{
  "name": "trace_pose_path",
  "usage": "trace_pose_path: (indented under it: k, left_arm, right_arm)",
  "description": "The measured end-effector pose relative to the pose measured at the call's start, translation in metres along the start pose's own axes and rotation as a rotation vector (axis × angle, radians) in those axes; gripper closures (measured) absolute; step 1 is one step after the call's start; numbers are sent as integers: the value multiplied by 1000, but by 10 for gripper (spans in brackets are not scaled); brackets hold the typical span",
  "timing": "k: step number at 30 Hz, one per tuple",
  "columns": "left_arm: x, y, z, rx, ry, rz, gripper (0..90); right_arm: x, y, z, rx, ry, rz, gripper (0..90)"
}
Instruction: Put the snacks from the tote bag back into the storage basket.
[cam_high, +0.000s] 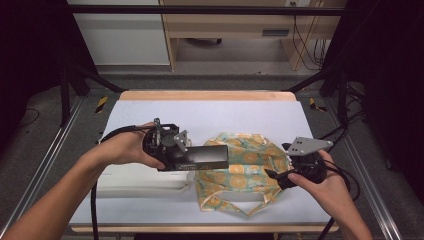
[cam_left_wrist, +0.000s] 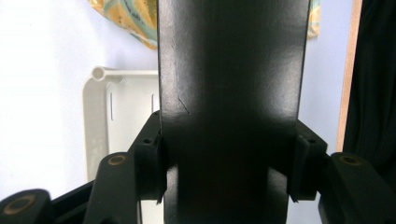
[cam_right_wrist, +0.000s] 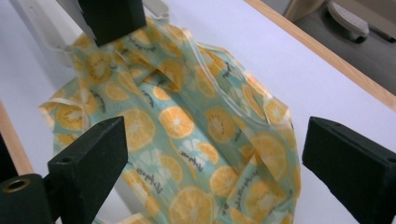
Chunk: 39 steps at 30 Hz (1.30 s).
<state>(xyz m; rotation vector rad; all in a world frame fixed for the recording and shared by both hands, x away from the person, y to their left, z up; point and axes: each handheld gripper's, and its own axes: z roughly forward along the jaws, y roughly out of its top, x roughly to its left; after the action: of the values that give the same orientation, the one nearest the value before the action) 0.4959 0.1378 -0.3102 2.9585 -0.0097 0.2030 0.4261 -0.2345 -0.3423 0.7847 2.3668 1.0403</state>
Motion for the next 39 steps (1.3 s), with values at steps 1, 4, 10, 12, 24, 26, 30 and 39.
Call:
trace_pose_path:
  k: [1, 4, 10, 12, 24, 26, 30, 39]
  left_arm:
    - [0, -1, -1, 3, 1, 4, 434]
    - [2, -6, -4, 13, 8, -1, 433]
    - [6, -20, -8, 13, 23, -20, 433]
    - [7, -25, -10, 14, 29, -21, 433]
    - [12, -60, -17, 7, 57, -53, 433]
    - [13, -64, -16, 10, 59, -54, 433]
    - [16, -69, -14, 19, 65, -43, 433]
    - [23, -83, -2, 21, 53, -72, 433]
  right_arm:
    - [0, -4, 0, -4, -11, 14, 72]
    - [0, -12, -2, -2, -53, 41, 70]
    - [-3, -30, -2, -37, -170, 140, 73]
    - [-4, -37, 0, -48, -220, 171, 74]
    - [-8, -88, -4, -108, -421, 402, 80]
    - [-7, -97, -3, -102, -444, 420, 83]
    - [-6, -113, -1, -104, -447, 447, 84]
    - [-3, -134, 8, -96, -459, 460, 85]
